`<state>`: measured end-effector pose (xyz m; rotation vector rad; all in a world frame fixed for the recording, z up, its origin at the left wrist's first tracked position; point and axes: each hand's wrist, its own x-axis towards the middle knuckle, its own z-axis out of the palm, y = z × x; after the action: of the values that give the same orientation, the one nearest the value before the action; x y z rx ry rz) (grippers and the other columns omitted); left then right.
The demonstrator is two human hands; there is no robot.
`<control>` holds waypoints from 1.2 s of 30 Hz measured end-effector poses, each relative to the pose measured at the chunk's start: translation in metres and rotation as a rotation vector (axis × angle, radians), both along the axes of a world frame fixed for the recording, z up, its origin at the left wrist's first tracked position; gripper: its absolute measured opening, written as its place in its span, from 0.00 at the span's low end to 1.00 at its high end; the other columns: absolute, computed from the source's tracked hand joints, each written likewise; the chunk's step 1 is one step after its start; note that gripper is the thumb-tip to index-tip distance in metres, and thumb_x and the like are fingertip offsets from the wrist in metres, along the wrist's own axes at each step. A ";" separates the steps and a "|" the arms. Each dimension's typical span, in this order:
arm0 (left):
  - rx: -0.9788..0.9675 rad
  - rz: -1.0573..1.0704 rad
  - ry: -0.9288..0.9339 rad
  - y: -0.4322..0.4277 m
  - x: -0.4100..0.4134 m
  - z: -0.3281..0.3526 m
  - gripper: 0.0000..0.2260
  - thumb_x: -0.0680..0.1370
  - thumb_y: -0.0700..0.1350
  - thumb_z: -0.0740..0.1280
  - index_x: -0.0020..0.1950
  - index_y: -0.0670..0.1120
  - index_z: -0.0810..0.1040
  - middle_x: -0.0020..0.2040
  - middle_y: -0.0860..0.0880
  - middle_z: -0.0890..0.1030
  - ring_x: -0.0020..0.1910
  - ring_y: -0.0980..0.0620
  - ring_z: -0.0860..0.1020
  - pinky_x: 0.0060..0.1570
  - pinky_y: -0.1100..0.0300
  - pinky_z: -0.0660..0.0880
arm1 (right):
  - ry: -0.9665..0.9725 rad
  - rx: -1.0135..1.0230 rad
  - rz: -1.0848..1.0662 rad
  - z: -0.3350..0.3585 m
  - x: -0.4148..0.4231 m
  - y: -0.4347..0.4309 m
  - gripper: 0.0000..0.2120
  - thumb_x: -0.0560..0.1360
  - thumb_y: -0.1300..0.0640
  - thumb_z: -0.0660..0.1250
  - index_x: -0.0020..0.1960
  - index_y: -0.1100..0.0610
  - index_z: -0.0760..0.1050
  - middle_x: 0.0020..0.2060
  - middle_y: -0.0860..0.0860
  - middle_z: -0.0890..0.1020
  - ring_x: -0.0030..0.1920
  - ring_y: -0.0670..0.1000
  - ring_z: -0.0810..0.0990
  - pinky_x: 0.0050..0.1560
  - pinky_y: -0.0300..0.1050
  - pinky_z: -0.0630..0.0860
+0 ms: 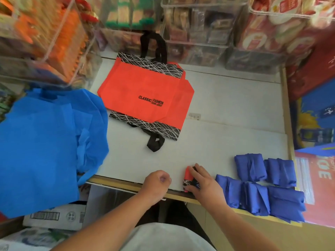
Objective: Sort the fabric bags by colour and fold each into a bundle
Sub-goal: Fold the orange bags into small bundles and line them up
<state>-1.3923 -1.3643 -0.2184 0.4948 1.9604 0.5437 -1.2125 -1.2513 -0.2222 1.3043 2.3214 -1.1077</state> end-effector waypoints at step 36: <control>0.399 -1.055 0.929 0.133 -0.277 -0.032 0.18 0.77 0.53 0.57 0.53 0.52 0.85 0.59 0.44 0.85 0.58 0.41 0.84 0.51 0.41 0.82 | 0.456 -0.275 -0.413 -0.017 -0.189 0.110 0.46 0.72 0.39 0.76 0.78 0.26 0.49 0.76 0.35 0.65 0.77 0.39 0.65 0.75 0.47 0.67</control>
<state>-1.6691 -1.2317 -0.2505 2.1563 2.0004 -0.0373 -1.4010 -1.1417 -0.2389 1.5915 2.1112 -1.9581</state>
